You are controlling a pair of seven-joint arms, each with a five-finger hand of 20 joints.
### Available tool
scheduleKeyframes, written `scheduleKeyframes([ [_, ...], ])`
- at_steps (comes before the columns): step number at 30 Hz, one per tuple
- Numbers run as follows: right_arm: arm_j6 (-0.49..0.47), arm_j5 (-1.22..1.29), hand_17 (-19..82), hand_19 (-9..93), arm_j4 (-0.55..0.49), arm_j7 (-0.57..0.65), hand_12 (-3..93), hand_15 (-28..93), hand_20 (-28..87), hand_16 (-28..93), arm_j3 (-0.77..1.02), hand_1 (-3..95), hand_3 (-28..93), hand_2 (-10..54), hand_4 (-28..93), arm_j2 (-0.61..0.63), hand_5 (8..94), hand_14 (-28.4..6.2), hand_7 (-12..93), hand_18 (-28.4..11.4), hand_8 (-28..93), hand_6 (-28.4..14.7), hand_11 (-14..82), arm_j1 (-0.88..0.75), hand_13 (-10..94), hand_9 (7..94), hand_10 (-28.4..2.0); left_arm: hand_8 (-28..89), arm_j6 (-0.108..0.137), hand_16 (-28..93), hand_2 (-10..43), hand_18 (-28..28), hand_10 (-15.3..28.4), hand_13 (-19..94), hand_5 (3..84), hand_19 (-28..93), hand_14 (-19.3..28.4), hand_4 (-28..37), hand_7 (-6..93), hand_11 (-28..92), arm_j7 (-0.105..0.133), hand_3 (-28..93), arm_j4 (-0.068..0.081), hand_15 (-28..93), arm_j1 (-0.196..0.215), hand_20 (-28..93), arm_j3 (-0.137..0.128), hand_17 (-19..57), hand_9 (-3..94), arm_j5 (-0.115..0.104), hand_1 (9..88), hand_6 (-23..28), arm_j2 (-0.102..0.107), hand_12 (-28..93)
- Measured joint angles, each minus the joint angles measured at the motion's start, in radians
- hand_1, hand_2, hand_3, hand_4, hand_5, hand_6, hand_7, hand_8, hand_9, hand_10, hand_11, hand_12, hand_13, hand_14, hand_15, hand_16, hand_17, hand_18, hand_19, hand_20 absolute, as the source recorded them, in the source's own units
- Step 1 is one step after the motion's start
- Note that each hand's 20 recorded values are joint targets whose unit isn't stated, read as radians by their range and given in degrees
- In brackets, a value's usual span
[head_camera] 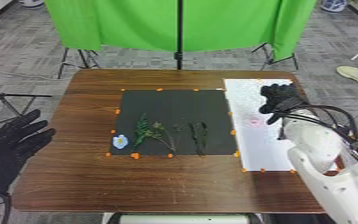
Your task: Arrange flowers
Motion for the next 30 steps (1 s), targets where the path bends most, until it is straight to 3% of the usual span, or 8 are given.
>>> scheduleKeyframes([
  [4,-0.074,0.032,21,76,0.019,-0.008,20.0,70,40,17,0.007,29.9,92,-9.5,-28,0.0,38.0,-6.7,27,-17.6,-17,-6.1,31.1,-0.009,49,40.2,-9.5,-10,0.0,-2,-2.5,22.5,13.2,27,38.0,49,16.3,-24.7,20.1,28,-0.001,70,0.001,36,-0.003,5,0.001,-7.5,32.2,0.0,25.8,2.9,0.001,13],
  [12,-0.012,0.033,23,77,0.033,-0.023,20.6,70,40,16,-0.005,29.3,91,-9.5,-28,-0.003,39.2,-6.0,31,-17.5,-18,-5.1,36.8,-0.045,52,42.9,-10.1,-10,-0.003,-1,-2.6,22.4,13.2,27,38.0,49,16.3,-24.9,20.1,28,-0.004,70,0.003,37,-0.006,5,0.001,-7.5,32.3,0.0,25.8,2.9,0.004,13],
  [17,0.013,0.032,24,77,0.032,-0.037,20.0,69,40,17,-0.012,30.0,90,-9.5,-28,-0.01,42.4,-5.2,34,-17.5,-20,-3.3,38.7,-0.052,56,49.2,-9.1,-10,-0.003,-2,-2.6,22.4,13.2,27,38.0,49,16.2,-24.9,20.3,28,-0.004,70,0.003,37,-0.007,5,0.003,-7.5,32.3,0.0,25.7,2.8,0.006,13],
  [20,0.023,0.032,25,77,0.033,-0.04,20.5,66,40,18,-0.019,32.0,89,-9.5,-28,-0.013,46.5,-4.6,36,-17.4,-21,-1.8,39.4,-0.053,61,56.1,-7.9,-10,-0.003,-2,-2.8,22.4,13.2,28,38.1,49,16.3,-25.0,20.3,28,-0.003,71,0.003,37,-0.006,5,0.003,-7.5,32.4,0.0,25.5,2.8,0.006,13],
  [23,0.036,0.032,29,78,0.037,-0.039,39.8,60,39,27,-0.03,42.2,81,-9.3,-28,-0.014,58.3,-3.3,48,-17.1,-14,0.8,20.3,-0.052,69,76.3,-2.6,-10,-0.003,-2,-2.9,22.4,13.2,28,38.1,49,16.2,-25.2,20.3,28,-0.002,71,0.003,37,-0.005,5,0.003,-7.5,32.3,0.0,25.5,2.8,0.006,13],
  [24,0.047,0.032,29,79,0.042,-0.039,41.9,59,39,28,-0.036,43.6,80,-8.5,-28,-0.014,60.5,-3.1,50,-17.1,-13,1.2,18.3,-0.052,70,79.4,-2.4,-10,-0.003,-2,-2.9,22.4,13.2,28,38.1,49,16.2,-25.3,20.4,28,-0.002,71,0.003,37,-0.005,5,0.002,-7.5,32.4,0.0,25.5,2.7,0.005,13],
  [26,0.093,0.031,31,80,0.058,-0.04,43.7,59,39,29,-0.049,47.0,81,-6.5,-28,-0.014,66.4,-3.0,50,-16.8,-12,1.9,17.6,-0.048,74,84.8,-1.9,-10,-0.003,-2,-2.9,22.4,13.2,28,38.1,49,16.2,-25.3,20.4,28,-0.002,71,0.003,37,-0.005,5,0.002,-7.5,32.4,0.0,25.5,2.7,0.005,13],
  [30,0.214,0.009,33,81,0.108,-0.064,45.6,60,39,30,-0.075,47.2,85,-9.0,-28,-0.015,71.6,-2.8,48,-17.0,-13,2.1,17.4,-0.036,77,88.6,-1.6,-10,-0.003,-2,-2.9,22.4,13.2,28,38.1,49,16.2,-25.5,20.4,28,-0.002,71,0.002,37,-0.004,5,0.001,-7.5,32.5,0.0,25.6,2.7,0.003,13],
])
